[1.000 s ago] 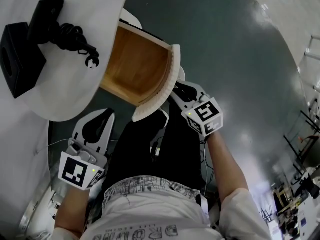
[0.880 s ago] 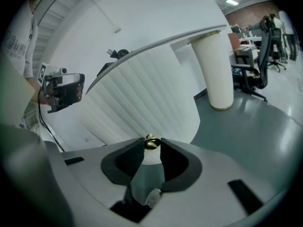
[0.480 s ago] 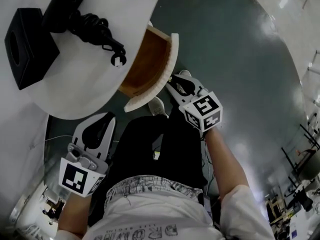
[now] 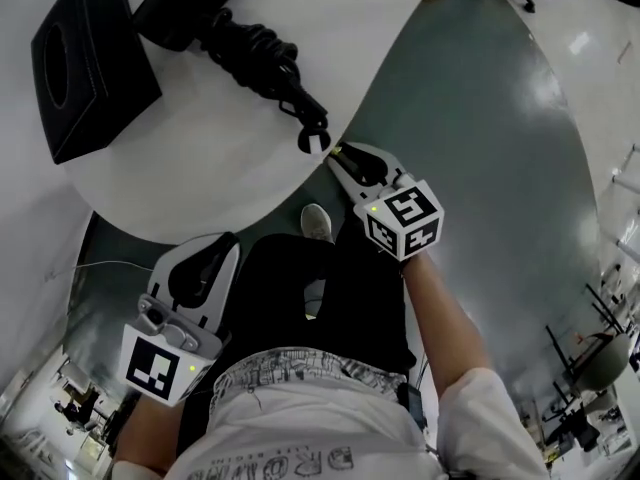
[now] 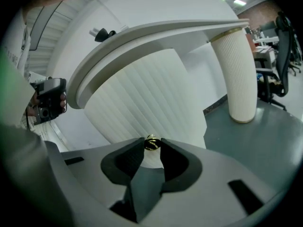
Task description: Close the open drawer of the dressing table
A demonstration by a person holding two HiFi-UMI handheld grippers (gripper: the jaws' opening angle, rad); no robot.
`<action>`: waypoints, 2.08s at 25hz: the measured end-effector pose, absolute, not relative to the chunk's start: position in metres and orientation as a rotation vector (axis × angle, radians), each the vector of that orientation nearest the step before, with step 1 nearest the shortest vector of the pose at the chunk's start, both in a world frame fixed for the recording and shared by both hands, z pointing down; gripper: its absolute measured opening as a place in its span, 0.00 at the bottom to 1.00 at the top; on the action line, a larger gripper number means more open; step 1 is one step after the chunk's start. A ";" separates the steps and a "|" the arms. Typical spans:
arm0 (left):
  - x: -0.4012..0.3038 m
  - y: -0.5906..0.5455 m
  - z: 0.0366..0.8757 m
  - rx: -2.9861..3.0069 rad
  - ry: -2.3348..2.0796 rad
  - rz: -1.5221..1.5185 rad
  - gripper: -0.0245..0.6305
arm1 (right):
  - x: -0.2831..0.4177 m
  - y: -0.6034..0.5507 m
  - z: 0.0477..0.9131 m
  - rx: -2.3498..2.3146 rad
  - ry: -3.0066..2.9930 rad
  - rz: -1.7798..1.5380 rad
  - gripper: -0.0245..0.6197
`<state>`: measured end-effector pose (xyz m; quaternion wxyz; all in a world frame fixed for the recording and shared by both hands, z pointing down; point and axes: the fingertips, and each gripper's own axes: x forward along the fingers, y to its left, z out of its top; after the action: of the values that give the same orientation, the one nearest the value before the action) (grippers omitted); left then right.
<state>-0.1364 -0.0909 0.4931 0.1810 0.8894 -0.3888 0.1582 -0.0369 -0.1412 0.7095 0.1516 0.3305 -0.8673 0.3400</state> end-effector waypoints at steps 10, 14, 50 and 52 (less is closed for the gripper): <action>-0.147 -0.096 0.477 2.536 -1.116 0.403 0.09 | -0.078 -0.180 0.704 0.953 -2.593 0.997 0.22; -0.141 -0.096 0.476 2.572 -1.098 0.409 0.09 | -0.088 -0.190 0.706 0.935 -2.633 0.979 0.22; -0.089 -0.067 0.313 2.721 -1.093 0.293 0.09 | -0.016 -0.124 0.504 1.059 -2.605 0.912 0.30; -0.090 -0.063 0.295 2.740 -1.102 0.278 0.09 | -0.016 -0.116 0.474 1.055 -2.626 0.875 0.30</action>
<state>-0.0900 -0.0629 0.2947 0.0872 0.9202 -0.3701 0.0934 -0.0159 -0.1158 0.4739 0.0897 0.3547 -0.8829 0.2943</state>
